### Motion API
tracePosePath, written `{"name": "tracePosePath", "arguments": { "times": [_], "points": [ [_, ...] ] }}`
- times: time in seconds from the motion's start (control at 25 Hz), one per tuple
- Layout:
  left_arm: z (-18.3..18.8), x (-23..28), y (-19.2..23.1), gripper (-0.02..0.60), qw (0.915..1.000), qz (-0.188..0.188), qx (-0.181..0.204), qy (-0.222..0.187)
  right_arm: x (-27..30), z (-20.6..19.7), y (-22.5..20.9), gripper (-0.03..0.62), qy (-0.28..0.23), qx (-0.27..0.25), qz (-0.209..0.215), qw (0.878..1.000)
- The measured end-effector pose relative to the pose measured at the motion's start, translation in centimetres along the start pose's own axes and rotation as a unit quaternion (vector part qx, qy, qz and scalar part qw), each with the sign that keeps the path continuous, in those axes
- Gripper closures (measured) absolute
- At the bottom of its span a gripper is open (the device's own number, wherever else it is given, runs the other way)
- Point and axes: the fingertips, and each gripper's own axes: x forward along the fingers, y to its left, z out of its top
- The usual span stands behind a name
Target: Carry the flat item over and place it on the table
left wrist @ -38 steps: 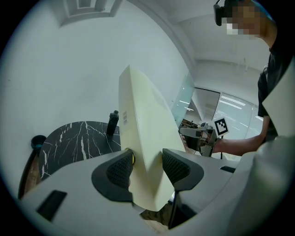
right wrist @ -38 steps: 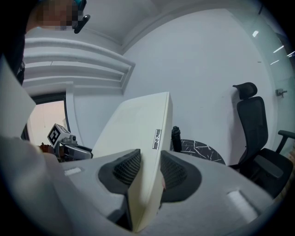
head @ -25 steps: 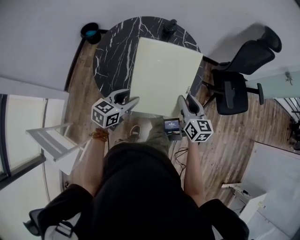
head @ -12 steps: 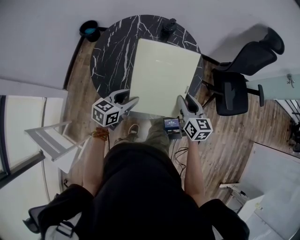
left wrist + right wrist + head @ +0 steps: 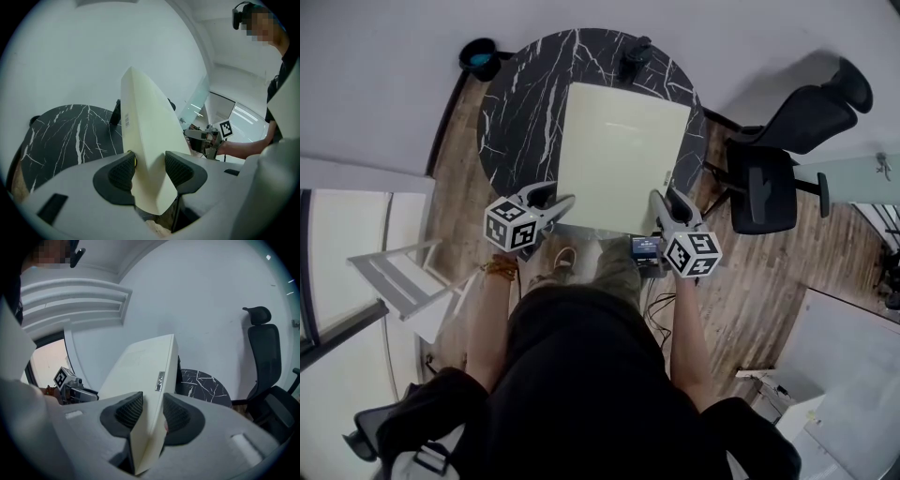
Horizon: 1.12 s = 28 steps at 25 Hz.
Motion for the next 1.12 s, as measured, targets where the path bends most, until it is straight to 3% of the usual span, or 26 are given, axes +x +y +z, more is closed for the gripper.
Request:
{"name": "tracePosePath", "arguments": {
  "times": [1.12],
  "points": [
    [-3.9, 3.8, 3.8, 0.38, 0.997, 0.029, -0.066, 0.028, 4.7, -4.6, -3.1, 0.464, 0.09, -0.002, 0.031, 0.995]
  ]
}}
